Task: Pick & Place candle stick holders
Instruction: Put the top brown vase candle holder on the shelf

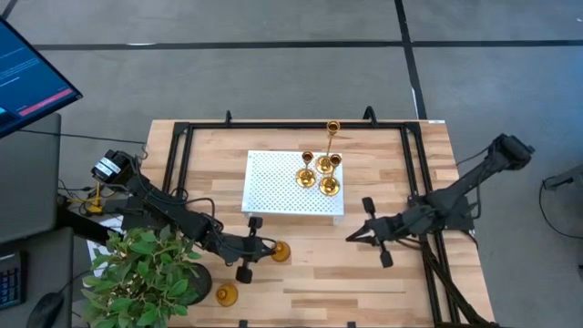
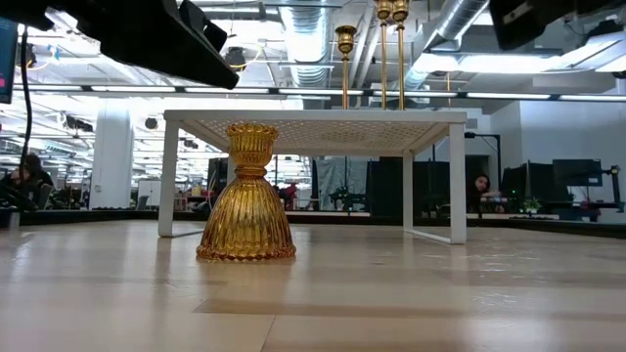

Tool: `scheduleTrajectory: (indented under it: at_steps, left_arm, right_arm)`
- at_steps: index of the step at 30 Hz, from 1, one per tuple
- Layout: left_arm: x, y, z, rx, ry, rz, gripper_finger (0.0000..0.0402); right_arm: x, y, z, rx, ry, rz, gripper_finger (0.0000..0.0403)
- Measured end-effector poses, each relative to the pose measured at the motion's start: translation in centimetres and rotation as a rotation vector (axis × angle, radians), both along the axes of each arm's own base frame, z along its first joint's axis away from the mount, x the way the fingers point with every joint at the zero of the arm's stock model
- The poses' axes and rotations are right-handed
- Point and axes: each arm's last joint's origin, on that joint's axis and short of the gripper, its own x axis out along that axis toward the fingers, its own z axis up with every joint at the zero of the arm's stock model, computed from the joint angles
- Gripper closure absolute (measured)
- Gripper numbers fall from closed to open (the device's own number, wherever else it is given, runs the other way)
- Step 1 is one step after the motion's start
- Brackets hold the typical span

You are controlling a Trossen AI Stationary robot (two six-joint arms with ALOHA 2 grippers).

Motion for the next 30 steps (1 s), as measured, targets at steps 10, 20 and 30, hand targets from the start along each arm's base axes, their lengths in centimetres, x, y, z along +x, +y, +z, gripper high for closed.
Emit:
scheduleTrajectory:
  at_steps: [10,20,30]
  left_arm:
    - [0.02,-0.02,0.05,-0.003,-0.005,-0.002,0.0394]
    - [0.02,-0.02,0.06,-0.004,-0.005,-0.001,0.0394]
    - [0.02,-0.02,0.06,-0.004,-0.005,-0.002,0.0394]
  right_arm:
    - [-0.21,0.09,-0.21,0.006,-0.011,0.005,0.0403]
    - [-0.25,0.15,-0.21,0.005,-0.010,0.008,0.0403]
    - [-0.26,0.17,-0.20,0.005,-0.010,0.009,0.0403]
